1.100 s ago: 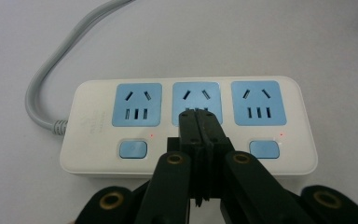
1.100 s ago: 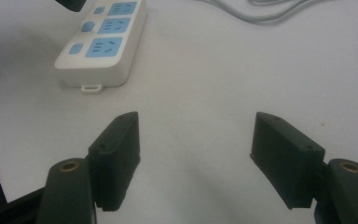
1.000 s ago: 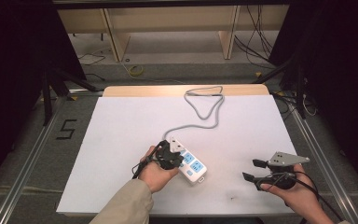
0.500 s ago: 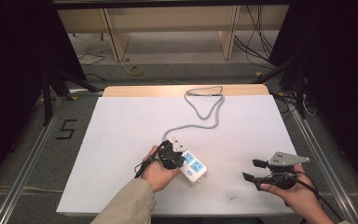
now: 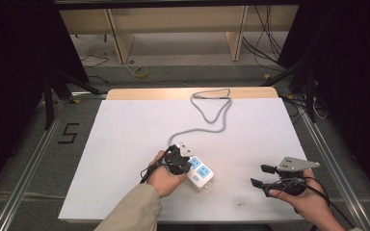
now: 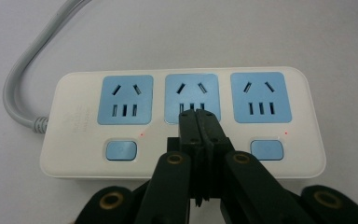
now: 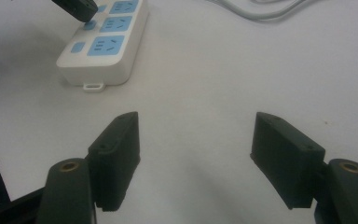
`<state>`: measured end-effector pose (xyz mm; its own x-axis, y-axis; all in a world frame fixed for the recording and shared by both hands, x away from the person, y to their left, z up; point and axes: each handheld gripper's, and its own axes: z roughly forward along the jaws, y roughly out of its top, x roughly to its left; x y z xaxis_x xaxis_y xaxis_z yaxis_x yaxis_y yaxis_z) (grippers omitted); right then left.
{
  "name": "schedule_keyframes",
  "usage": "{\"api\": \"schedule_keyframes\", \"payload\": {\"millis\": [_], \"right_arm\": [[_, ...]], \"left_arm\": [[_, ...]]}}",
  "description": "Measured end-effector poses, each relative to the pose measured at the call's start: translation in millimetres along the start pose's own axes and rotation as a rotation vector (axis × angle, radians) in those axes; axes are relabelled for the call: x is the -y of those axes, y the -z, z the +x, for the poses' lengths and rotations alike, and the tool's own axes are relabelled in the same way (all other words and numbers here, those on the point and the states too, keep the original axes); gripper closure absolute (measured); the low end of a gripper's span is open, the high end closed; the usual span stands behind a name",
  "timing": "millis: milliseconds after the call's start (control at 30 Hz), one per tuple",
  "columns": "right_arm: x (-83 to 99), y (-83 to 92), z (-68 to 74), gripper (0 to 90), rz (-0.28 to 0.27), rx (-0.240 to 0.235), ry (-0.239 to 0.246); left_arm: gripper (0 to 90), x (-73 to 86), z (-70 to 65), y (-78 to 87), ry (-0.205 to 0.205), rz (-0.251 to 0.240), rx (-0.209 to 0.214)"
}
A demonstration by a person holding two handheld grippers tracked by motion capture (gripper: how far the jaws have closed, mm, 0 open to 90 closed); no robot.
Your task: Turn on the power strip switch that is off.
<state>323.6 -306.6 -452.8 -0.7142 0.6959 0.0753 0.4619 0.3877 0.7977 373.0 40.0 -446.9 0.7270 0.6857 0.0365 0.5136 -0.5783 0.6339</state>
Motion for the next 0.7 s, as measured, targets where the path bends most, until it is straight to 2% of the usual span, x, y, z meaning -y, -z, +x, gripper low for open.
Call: {"api": "schedule_keyframes", "payload": {"millis": [400, 700], "right_arm": [[0.5, -0.6, 0.7, 32.6, 0.004, -0.004, -0.002], [0.9, -0.9, 0.8, 32.5, 0.015, -0.005, -0.002]], "left_arm": [[89.6, 0.8, -0.3, -0.8, -0.004, 0.009, -0.001], [89.5, 0.7, -1.4, -1.5, 0.012, 0.018, -0.004]]}}
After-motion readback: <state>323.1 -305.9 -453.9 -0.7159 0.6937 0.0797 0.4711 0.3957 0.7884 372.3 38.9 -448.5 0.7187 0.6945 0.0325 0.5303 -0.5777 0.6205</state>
